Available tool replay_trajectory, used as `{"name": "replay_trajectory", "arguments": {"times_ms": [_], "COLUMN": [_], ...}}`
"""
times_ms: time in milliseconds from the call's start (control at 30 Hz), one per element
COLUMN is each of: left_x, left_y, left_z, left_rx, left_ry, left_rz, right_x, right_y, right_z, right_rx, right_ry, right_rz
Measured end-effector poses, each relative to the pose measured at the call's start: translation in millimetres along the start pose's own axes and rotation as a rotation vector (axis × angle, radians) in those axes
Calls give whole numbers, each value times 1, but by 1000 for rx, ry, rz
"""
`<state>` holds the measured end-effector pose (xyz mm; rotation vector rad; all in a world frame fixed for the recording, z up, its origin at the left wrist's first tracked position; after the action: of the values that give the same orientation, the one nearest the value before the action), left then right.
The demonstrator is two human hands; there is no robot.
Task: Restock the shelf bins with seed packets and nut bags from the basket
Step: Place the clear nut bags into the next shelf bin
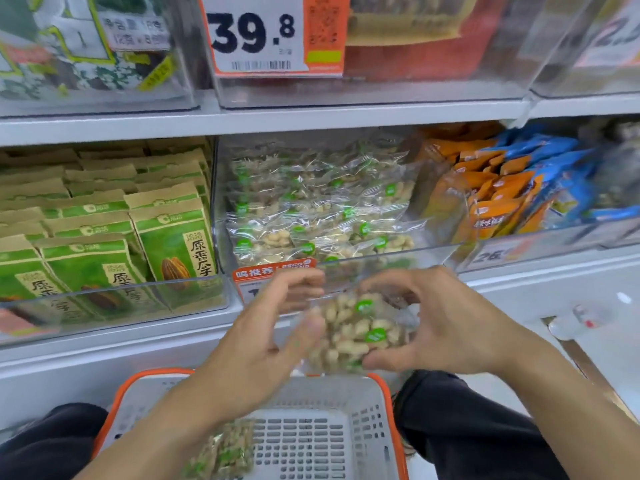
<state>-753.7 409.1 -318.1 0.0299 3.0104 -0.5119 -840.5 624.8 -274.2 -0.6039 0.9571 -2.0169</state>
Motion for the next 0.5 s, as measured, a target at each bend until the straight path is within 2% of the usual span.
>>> {"name": "replay_trajectory", "arguments": {"times_ms": [67, 133, 200, 267, 367, 500], "left_x": [6, 18, 34, 57, 104, 162], "left_y": [-2, -1, 4, 16, 39, 56], "left_z": [-7, -19, -37, -56, -78, -83], "left_rx": [-28, 55, 204, 366, 636, 870], "left_ry": [61, 112, 151, 216, 250, 137], "left_rz": [-195, -339, -390, -364, -267, -48], "right_x": [-13, -27, -36, -39, -36, -26], "right_y": [-21, -43, -62, -81, -105, -115], "right_z": [-9, -20, -30, -37, -44, -55], "right_rx": [-23, -49, -158, -293, -425, -440], "right_ry": [-29, -71, -94, -91, -61, -3], "right_rz": [-196, -439, -655, -780, -764, -629]}}
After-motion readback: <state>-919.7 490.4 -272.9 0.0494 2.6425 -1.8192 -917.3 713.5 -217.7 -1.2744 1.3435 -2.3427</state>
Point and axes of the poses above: each hand's wrist, its own x-axis towards the middle knuckle, its own y-axis out of the palm, z = x × y, the point moved 1 cm from there along x, towards the middle knuckle, and after that the axes turned 13 degrees about -y, right-handed, at the moved point
